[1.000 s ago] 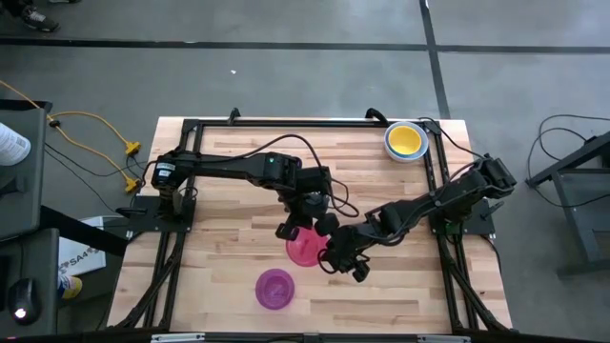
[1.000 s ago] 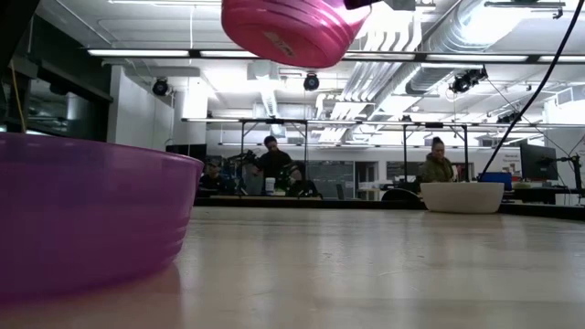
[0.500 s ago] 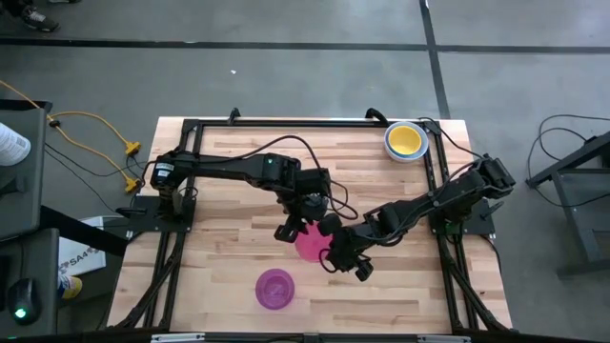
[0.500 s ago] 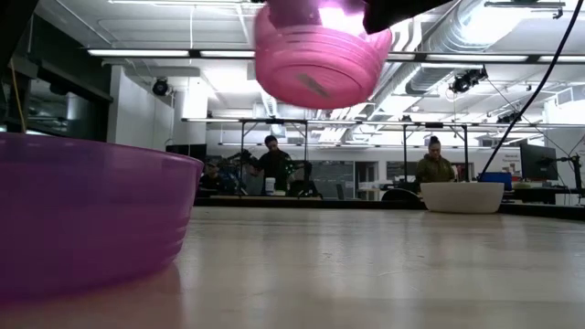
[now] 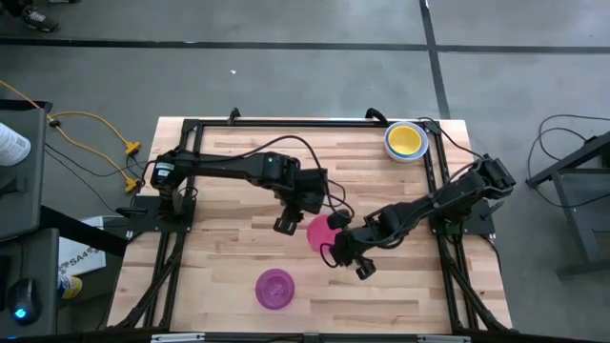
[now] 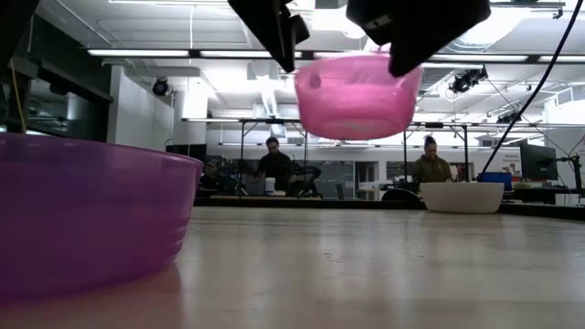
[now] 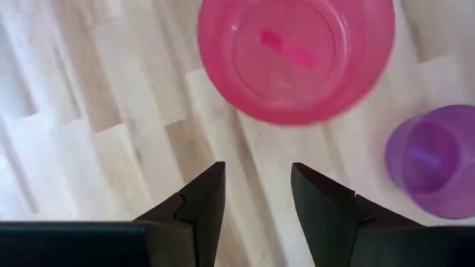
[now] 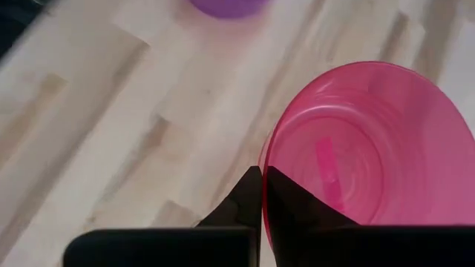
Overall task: Nest bowls inside each other
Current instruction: Stack the red bowl on the yellow bowl
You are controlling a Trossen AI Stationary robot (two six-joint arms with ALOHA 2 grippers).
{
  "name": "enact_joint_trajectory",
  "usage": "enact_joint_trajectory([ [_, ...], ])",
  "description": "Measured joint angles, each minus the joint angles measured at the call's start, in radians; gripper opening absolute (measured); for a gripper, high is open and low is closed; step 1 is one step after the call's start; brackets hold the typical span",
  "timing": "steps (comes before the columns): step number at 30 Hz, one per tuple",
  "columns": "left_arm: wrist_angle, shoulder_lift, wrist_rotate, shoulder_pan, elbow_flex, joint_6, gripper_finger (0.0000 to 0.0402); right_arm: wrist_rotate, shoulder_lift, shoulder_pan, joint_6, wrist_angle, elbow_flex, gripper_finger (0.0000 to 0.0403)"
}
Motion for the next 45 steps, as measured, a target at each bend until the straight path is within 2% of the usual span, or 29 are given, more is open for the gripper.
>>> enact_joint_trajectory([
  [6, -0.067, 0.0, 0.019, 0.05, -0.001, -0.022, 0.0155, 0.045, 0.0, 0.025, 0.094, -0.067, 0.0, 0.0003],
  [11, -0.114, 0.001, 0.167, 0.105, -0.002, -0.043, 0.0155, 0.08, -0.001, 0.042, 0.17, -0.127, 0.0, 0.0003],
  [15, -0.124, 0.001, 0.192, 0.116, -0.04, -0.044, 0.0155, 0.122, -0.001, 0.056, 0.239, -0.194, 0.0, 0.0003],
  [22, -0.092, -0.04, 0.186, 0.115, -0.204, -0.034, 0.0155, 0.123, -0.012, 0.06, 0.341, -0.216, -0.077, 0.0003],
  [27, -0.002, -0.127, 0.187, 0.115, -0.368, -0.059, 0.0155, 0.165, -0.022, 0.051, 0.382, -0.228, -0.141, 0.0003],
  [36, 0.156, -0.327, 0.184, 0.115, -0.613, -0.13, 0.0155, 0.175, -0.161, -0.08, 0.429, -0.252, -0.197, 0.0003],
  [45, 0.235, -0.441, 0.158, 0.115, -0.747, -0.195, 0.0155, 0.203, -0.383, -0.338, 0.451, -0.276, -0.288, 0.0003],
])
